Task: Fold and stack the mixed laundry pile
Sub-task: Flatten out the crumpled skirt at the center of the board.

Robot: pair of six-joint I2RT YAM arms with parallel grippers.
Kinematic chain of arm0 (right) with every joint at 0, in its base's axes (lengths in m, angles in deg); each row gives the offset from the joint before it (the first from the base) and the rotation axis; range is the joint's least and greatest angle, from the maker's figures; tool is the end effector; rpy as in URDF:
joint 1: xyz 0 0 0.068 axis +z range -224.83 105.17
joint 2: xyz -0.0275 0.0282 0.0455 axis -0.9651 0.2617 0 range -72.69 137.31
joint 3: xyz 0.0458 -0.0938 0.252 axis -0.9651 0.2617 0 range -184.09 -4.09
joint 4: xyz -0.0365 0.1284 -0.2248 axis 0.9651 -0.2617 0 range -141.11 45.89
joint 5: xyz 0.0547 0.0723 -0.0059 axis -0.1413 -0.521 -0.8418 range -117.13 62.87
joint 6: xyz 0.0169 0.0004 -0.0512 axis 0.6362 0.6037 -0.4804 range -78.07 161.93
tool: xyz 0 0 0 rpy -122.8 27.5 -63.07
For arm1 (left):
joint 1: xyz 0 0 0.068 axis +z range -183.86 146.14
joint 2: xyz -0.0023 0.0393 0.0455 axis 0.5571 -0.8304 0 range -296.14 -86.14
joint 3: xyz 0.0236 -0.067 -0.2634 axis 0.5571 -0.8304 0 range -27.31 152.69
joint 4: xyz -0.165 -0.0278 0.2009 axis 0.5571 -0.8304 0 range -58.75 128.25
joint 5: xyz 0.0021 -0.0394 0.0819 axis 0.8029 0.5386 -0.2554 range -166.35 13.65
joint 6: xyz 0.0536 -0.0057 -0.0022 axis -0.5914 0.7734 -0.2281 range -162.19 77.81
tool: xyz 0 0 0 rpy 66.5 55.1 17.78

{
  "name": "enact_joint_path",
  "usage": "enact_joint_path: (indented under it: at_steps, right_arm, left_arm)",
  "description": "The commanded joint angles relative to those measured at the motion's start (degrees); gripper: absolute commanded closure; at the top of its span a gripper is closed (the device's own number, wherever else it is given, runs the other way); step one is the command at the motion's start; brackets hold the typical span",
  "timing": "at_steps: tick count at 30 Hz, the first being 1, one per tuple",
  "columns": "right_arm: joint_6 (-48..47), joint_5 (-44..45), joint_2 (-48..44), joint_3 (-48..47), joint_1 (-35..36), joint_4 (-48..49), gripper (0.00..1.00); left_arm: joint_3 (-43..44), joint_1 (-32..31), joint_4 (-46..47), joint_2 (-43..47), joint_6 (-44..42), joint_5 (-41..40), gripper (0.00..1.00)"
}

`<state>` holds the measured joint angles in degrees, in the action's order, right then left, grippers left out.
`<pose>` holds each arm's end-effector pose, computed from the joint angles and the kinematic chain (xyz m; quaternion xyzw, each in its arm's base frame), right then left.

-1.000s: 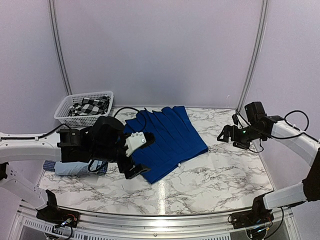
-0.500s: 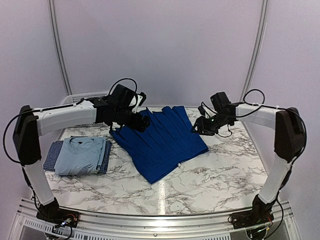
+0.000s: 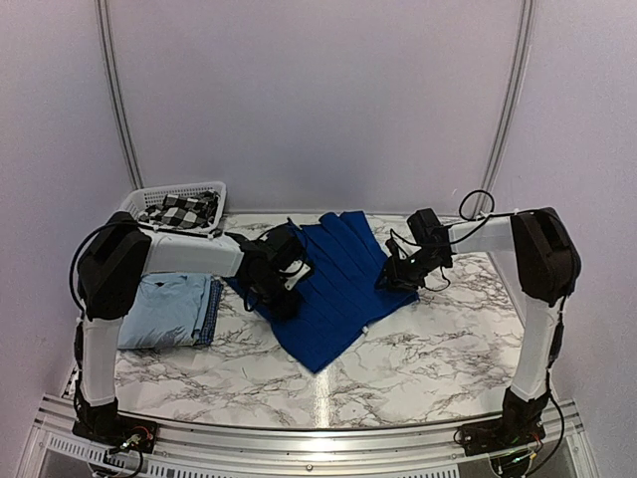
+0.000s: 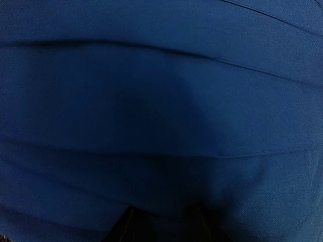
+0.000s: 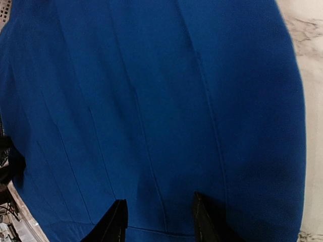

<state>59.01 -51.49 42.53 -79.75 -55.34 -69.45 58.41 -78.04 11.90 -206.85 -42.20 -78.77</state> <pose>0.3765 0.1490 0.1461 -0.0659 0.9529 0.2622 0.1371 0.3184 -0.3072 0.1529 0.3596 0.8995 -0.0741 0.2370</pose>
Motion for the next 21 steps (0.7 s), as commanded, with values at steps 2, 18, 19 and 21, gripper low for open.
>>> enact_joint_path:
  at_steps: [2,18,19,21]
  right_arm:
    - [-3.59,3.87,0.14,2.98,-5.90,-3.54,0.56]
    - [-11.72,-3.18,-3.11,-6.31,-5.35,-7.32,0.57]
    - [-11.70,-2.76,-3.01,-5.67,-4.61,-7.37,0.57]
    - [-11.23,-2.13,-2.23,-3.77,-3.03,-6.50,0.57]
  left_arm:
    - [-3.03,-10.86,-5.61,1.40,-3.94,9.24,0.65]
    - [0.37,-5.41,-4.28,8.27,5.33,12.68,0.54]
    - [-0.26,-5.24,-4.24,7.83,4.46,12.11,0.55]
    - [-1.79,-5.26,-4.26,7.02,2.31,12.11,0.56]
